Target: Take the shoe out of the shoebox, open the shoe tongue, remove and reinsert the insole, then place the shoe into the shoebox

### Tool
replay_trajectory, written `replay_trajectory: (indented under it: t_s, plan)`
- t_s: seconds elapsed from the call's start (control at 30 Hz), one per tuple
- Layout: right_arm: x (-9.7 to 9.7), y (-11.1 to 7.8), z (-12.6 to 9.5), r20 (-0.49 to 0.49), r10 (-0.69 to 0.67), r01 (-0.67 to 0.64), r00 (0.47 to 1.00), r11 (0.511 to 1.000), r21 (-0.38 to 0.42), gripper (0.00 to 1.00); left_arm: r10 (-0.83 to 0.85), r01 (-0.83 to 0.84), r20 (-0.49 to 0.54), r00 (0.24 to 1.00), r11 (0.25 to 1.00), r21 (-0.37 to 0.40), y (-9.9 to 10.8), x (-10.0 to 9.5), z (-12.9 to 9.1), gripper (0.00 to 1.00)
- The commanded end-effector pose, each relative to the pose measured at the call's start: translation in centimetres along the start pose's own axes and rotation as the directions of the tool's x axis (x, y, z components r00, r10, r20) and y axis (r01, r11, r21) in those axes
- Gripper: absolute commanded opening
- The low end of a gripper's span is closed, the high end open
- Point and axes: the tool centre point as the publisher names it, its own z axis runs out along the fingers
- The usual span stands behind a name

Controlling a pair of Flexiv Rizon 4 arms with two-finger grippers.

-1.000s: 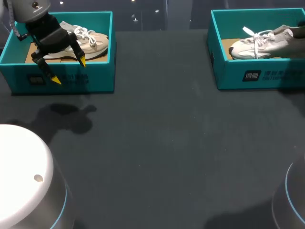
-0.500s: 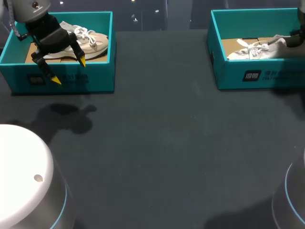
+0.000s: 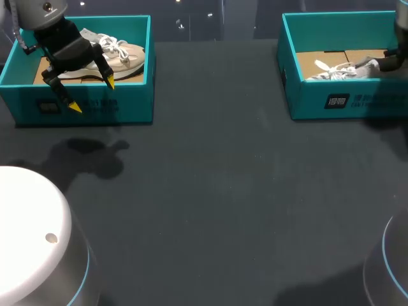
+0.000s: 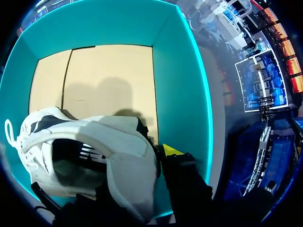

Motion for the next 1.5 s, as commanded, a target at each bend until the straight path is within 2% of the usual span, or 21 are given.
replay_trajectory:
  t_s: [0.03, 0.23, 0.5, 0.93, 1.03, 1.1, 1.17, 1.33, 1.5]
  plan:
    - [0.1, 0.1, 0.5, 0.000, -0.001, 0.001, 1.000, 1.000, 0.008, 0.00, 0.000, 0.000, 0.000, 1.000, 1.000, -0.003, 0.0, 0.1, 0.0, 1.00]
    - [0.4, 0.4, 0.9, 0.012, 0.000, 0.000, 1.000, 1.000, 0.016, 0.00, 0.000, 0.000, 0.000, 1.000, 1.000, -0.003, 0.0, 0.1, 0.0, 1.00]
    - [1.2, 0.3, 2.7, 0.006, -0.024, 0.024, 1.000, 0.999, 0.043, 0.00, 0.000, 0.000, 0.000, 1.000, 1.000, -0.003, 0.0, 0.1, 0.0, 1.00]
    - [0.9, 0.2, 3.5, -0.007, -0.014, 0.015, 1.000, 0.997, 0.070, 0.01, 0.000, 0.000, 0.000, 1.000, 1.000, -0.003, 0.0, 0.1, 0.0, 1.00]
    - [0.8, 0.2, 3.6, -0.012, -0.013, 0.014, 1.000, 0.997, 0.075, 0.10, 0.000, 0.000, 0.000, 1.000, 1.000, -0.003, 0.0, 0.1, 0.0, 1.00]
    - [0.8, 0.1, 3.6, -0.009, -0.014, 0.014, 1.000, 0.996, 0.085, 0.22, 0.000, 0.000, 0.000, 1.000, 1.000, -0.003, 0.0, 0.1, 0.0, 1.00]
    - [0.6, 0.1, 3.5, -0.007, -0.013, 0.013, 1.000, 0.996, 0.089, 0.30, 0.000, 0.000, 0.000, 1.000, 1.000, -0.003, 0.0, 0.1, 0.0, 1.00]
    - [0.3, -0.1, 3.1, -0.010, -0.007, 0.008, 1.000, 0.996, 0.089, 0.40, 0.000, 0.000, 0.000, 1.000, 1.000, -0.003, 0.0, 0.1, 0.0, 1.00]
    - [0.0, -0.1, 2.5, -0.013, -0.002, 0.003, 1.000, 0.997, 0.082, 0.42, 0.000, 0.000, 0.000, 1.000, 1.000, -0.003, 0.0, 0.1, 0.0, 1.00]
